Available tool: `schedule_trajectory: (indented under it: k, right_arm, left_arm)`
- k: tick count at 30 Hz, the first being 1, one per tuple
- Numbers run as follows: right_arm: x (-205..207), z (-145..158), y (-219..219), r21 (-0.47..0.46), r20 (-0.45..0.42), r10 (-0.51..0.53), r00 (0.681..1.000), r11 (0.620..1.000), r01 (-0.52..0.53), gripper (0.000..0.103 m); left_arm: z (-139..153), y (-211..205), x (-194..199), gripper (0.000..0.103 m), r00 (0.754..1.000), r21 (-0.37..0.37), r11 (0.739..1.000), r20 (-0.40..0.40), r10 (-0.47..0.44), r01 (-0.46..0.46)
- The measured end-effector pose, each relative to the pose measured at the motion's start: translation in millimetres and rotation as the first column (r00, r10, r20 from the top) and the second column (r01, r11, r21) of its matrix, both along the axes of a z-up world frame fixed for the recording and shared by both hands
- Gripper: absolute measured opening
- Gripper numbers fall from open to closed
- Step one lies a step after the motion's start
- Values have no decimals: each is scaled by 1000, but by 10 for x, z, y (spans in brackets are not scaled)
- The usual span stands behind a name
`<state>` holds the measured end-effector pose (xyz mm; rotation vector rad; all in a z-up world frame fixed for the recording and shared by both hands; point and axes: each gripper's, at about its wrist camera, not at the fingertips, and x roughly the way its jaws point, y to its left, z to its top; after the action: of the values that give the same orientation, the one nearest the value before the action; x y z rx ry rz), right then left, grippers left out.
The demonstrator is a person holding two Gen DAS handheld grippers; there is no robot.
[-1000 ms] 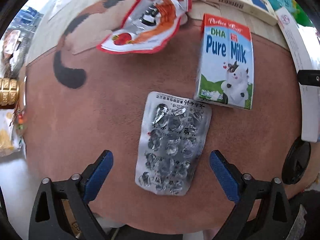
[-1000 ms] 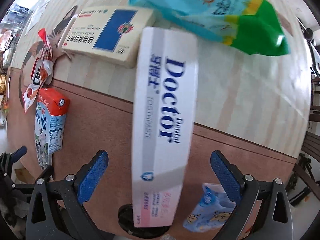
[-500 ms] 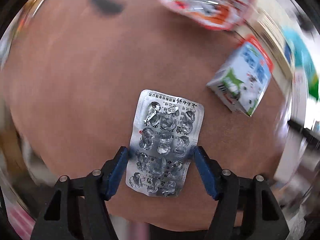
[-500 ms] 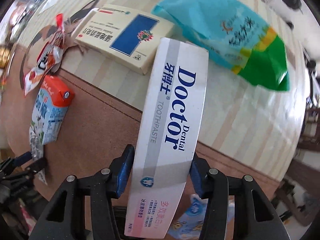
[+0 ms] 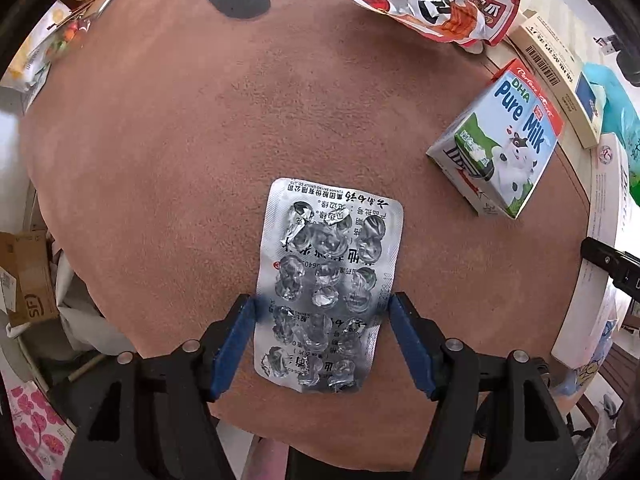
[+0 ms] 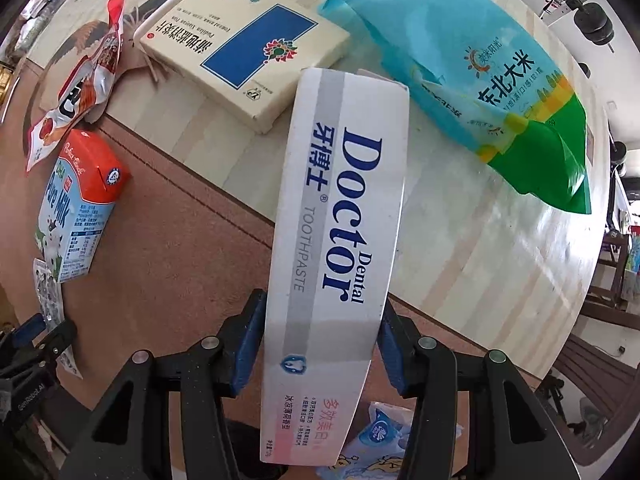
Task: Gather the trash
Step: 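Grasp the silver blister pack with the left tool while the right tool grasps the Doctor toothpaste box, then carry both items over the white bin and open both tools to drop them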
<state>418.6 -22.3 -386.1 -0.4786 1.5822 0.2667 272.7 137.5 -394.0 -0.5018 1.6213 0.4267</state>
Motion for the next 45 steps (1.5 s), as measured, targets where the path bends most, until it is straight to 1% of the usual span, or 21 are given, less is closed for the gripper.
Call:
schedule_trajectory:
  k: [3, 4, 6, 9, 12, 16, 20, 22, 26, 27, 30, 33, 36, 38, 40, 41, 42, 43, 45]
  right_arm:
    - [-41, 44, -171, 14, 4, -1, 1000, 1000, 1, 54]
    - [-43, 34, -191, 19, 4, 4, 1000, 1000, -4, 52]
    - [-42, 80, -391, 27, 5, 10, 1000, 1000, -10, 51]
    - [-59, 138, -479, 34, 15, 11, 1000, 999, -11, 50]
    - [-129, 254, -513, 57, 31, 12, 999, 998, -14, 50]
    - [-283, 549, -552, 96, 74, 32, 997, 995, -39, 50]
    - [-468, 901, -549, 150, 121, 48, 992, 987, -66, 50]
    - [-605, 1091, -515, 182, 140, 59, 988, 980, -84, 50]
    - [-866, 1354, -379, 230, 159, 87, 983, 965, -123, 50]
    - [-901, 1397, -323, 239, 165, 98, 981, 961, -137, 50]
    - [-1229, 1565, -133, 270, 174, 138, 975, 945, -182, 50]
    - [-1612, 1645, 38, 295, 170, 175, 970, 930, -220, 50]
    - [-2118, 1626, 181, 307, 162, 222, 962, 915, -263, 50]
    - [-2485, 1529, 300, 307, 147, 258, 955, 906, -292, 50]
    - [-2869, 1356, 405, 305, 113, 294, 949, 899, -315, 50]
    - [-3028, 1253, 447, 301, 99, 311, 945, 896, -326, 50]
    - [-3199, 1132, 489, 296, 82, 331, 940, 893, -340, 50]
    - [-3360, 991, 523, 293, 59, 350, 935, 889, -351, 50]
    - [-3688, 590, 605, 280, -11, 388, 922, 886, -369, 50]
  left_arm:
    - [43, -38, -122, 65, 1000, 4, 1000, 8, -3, 3]
    - [68, -5, -169, 64, 1000, 5, 1000, 10, -3, 3]
    - [83, 1, -236, 64, 1000, 11, 1000, 10, -4, 4]
    - [172, -26, -287, 64, 1000, 20, 1000, 27, -1, 0]
    - [331, -27, -357, 64, 998, 29, 1000, 59, 8, -10]
    - [621, -99, -465, 64, 993, 56, 998, 119, 17, -24]
    - [964, -124, -654, 64, 981, 84, 995, 189, 38, -55]
    - [1145, -119, -788, 64, 972, 85, 993, 230, 58, -79]
    - [1497, -23, -1100, 64, 950, 93, 988, 300, 89, -122]
    - [1547, 42, -1151, 64, 945, 95, 987, 314, 95, -131]
    - [1689, 109, -1420, 64, 930, 98, 982, 347, 119, -163]
    - [1793, 183, -1858, 64, 913, 105, 973, 378, 153, -207]
    - [1805, 250, -2242, 64, 902, 105, 963, 388, 191, -249]
    - [1759, 312, -2613, 64, 893, 98, 954, 388, 226, -284]
    - [1659, 355, -2905, 64, 887, 86, 946, 382, 258, -312]
    - [1585, 373, -3038, 64, 886, 80, 942, 374, 275, -326]
    - [1450, 397, -3243, 64, 884, 69, 935, 357, 302, -348]
    - [1345, 415, -3352, 64, 881, 57, 930, 346, 323, -363]
    - [996, 462, -3648, 64, 871, 12, 913, 305, 384, -407]
